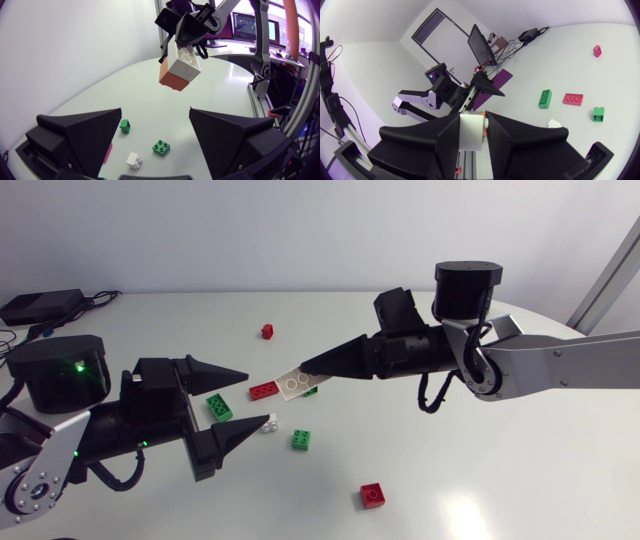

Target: Disassemble duplo

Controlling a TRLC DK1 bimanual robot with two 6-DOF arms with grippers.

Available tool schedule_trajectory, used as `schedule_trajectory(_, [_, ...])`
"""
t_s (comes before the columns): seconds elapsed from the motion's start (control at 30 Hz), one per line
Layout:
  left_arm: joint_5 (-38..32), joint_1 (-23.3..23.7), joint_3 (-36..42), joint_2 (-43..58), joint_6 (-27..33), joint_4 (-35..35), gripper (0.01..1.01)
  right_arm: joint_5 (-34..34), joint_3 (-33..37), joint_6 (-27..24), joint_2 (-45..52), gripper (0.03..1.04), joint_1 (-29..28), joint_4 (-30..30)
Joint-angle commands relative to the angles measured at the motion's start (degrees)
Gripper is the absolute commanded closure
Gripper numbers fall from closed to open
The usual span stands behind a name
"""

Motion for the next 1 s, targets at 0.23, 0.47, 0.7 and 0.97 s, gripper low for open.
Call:
schedule_trajectory(0.23, [-7.9,-6.8,-3.5,-2.2,1.4,2.4,0.085,-1.1,1.8,3.3,1.9,0.78,1.2,1.1])
schedule_trajectory(0.47, [-10.6,-8.7,-4.1,-2.2,1.6,3.8,0.087,-1.1,2.1,3.3,3.3,0.78,2.7,1.3])
schedule_trajectory(0.7, [-12.2,-9.3,-4.4,-2.9,2.6,3.9,0.087,-1.4,2.2,3.3,4.4,0.78,4.4,1.5])
schedule_trajectory(0.97, [-14.3,-9.5,-3.9,-2.0,2.1,4.1,0.223,-1.9,2.1,3.3,5.1,0.78,5.1,1.5])
